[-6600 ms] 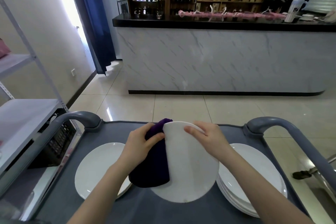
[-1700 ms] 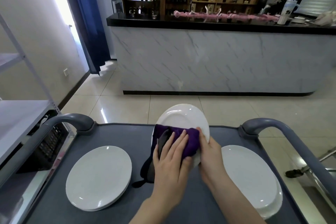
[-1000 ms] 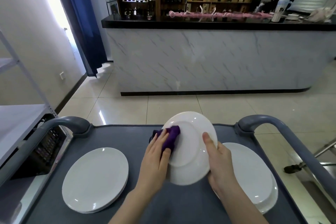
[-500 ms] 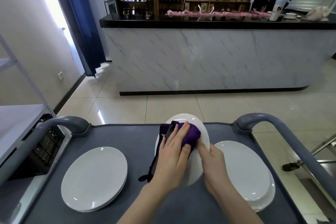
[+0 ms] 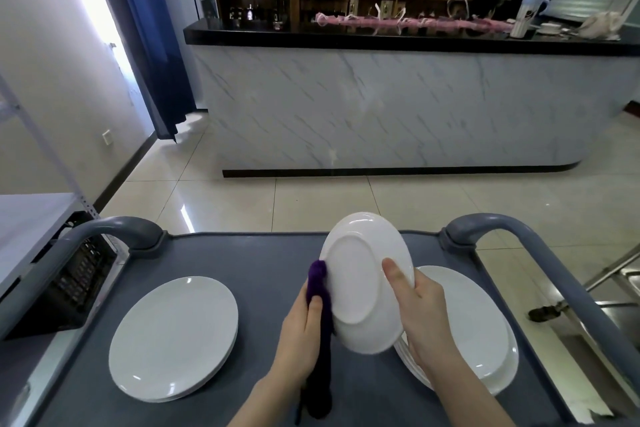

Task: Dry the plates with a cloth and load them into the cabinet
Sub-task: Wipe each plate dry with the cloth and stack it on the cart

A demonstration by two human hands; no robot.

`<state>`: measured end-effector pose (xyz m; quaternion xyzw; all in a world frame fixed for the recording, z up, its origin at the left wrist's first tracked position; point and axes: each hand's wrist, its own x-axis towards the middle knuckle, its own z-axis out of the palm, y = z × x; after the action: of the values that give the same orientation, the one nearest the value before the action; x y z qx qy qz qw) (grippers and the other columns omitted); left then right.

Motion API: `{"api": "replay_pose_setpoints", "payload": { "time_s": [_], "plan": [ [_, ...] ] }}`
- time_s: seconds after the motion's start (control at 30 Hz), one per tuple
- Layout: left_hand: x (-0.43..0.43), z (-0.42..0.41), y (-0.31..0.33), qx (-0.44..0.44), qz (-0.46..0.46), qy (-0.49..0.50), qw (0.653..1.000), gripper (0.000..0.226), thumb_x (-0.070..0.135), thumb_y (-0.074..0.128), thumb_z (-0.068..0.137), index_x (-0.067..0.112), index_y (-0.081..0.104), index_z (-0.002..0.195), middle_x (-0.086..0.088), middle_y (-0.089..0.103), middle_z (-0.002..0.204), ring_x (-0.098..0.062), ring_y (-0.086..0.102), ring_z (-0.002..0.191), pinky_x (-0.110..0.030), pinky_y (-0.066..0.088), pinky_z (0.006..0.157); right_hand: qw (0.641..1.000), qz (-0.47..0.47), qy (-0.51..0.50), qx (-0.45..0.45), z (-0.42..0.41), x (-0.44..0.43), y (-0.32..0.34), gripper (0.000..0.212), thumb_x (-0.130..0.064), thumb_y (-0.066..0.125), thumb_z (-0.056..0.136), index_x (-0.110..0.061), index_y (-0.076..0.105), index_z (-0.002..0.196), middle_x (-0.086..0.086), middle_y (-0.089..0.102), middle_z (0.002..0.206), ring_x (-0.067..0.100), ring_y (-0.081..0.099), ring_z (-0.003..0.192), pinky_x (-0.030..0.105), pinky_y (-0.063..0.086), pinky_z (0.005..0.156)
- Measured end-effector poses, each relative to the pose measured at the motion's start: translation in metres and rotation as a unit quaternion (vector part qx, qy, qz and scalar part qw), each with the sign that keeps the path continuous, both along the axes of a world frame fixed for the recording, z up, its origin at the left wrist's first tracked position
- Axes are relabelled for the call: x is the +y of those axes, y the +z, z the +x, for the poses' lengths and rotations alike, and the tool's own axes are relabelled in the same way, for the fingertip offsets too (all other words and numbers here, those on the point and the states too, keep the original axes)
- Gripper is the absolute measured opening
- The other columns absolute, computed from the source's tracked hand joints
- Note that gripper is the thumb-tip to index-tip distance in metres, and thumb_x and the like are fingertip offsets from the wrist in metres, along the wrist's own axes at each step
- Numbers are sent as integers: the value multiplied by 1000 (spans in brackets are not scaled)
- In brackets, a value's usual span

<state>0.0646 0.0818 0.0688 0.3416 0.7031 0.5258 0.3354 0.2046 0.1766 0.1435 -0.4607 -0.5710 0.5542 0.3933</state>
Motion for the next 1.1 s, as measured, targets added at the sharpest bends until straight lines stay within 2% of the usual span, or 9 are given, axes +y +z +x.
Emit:
{"api": "replay_pose_setpoints", "payload": {
  "time_s": [0.17, 0.33, 0.5, 0.57, 0.73, 0.83, 0.93, 1.0, 1.1],
  "plan": [
    [-7, -17, -12, -67, -153, -59, 984, 34, 29, 44, 103, 30, 52, 136, 6, 61, 133, -11, 56, 120, -33, 40, 110, 992, 97, 38, -78, -3, -4, 1, 50, -45, 62, 87, -1, 53, 65, -3, 50, 58, 4, 41, 52, 17, 33, 51],
    [-9, -51, 29, -157, -44, 89, 983, 28, 35, 44, 103, 23, 60, 123, 0, 66, 124, -11, 63, 104, -33, 48, 90, 937, 259, 184, -147, -12, -16, -2, 32, -53, 54, 91, -30, 76, 95, -16, 71, 76, 1, 62, 69, 15, 45, 63],
    [-27, -67, 64, -308, 49, 115, 943, 34, 48, 51, 97, 23, 66, 115, -7, 74, 105, -29, 73, 95, -45, 60, 73, 705, 639, 203, -230, -35, -17, -22, 27, -32, 68, 90, -17, 77, 110, -2, 73, 117, 13, 73, 90, 25, 60, 70],
    [-37, -70, 65, -291, 45, 127, 947, 30, 37, 59, 95, 15, 66, 115, -11, 73, 106, -31, 73, 93, -40, 59, 68, 673, 665, 231, -227, -43, -17, -30, 34, -27, 80, 83, -15, 75, 114, 0, 70, 124, 16, 72, 99, 29, 61, 74],
    [-61, -85, 56, -271, 55, 180, 944, 20, 9, 52, 97, 7, 67, 110, -17, 72, 100, -24, 70, 76, -35, 56, 60, 688, 608, 336, -210, -70, -26, -39, 44, -33, 79, 83, -18, 69, 123, 1, 55, 144, 20, 58, 127, 36, 53, 98],
    [-79, -98, 44, -263, 71, 211, 939, 24, 8, 49, 97, 15, 69, 107, -10, 74, 94, -18, 69, 71, -36, 56, 62, 733, 458, 427, -265, -84, -22, -36, 75, -63, 66, 80, -40, 41, 146, -10, -1, 165, 13, -4, 153, 38, 2, 122],
    [-97, -117, 35, -261, 79, 241, 931, 26, 10, 48, 99, 20, 69, 110, -7, 74, 101, -20, 69, 81, -36, 58, 63, 789, 293, 466, -273, -97, -17, -33, 106, -67, 75, 64, -55, 12, 149, -24, -30, 156, -2, -32, 142, 31, -15, 117],
    [-109, -131, 27, -253, 83, 256, 929, 28, 9, 47, 99, 22, 68, 113, -4, 73, 106, -22, 67, 90, -38, 58, 66, 829, 187, 464, -251, -108, -18, -32, 120, -60, 82, 61, -58, -2, 147, -29, -26, 156, -8, -25, 142, 30, -4, 119],
    [-127, -149, 16, -252, 86, 277, 923, 31, 10, 48, 99, 26, 64, 120, -5, 70, 116, -30, 64, 106, -47, 59, 79, 914, 45, 365, -174, -132, -27, -41, 97, -39, 79, 80, -41, 16, 154, -18, 23, 155, 1, 30, 139, 23, 30, 108]
  ]
}}
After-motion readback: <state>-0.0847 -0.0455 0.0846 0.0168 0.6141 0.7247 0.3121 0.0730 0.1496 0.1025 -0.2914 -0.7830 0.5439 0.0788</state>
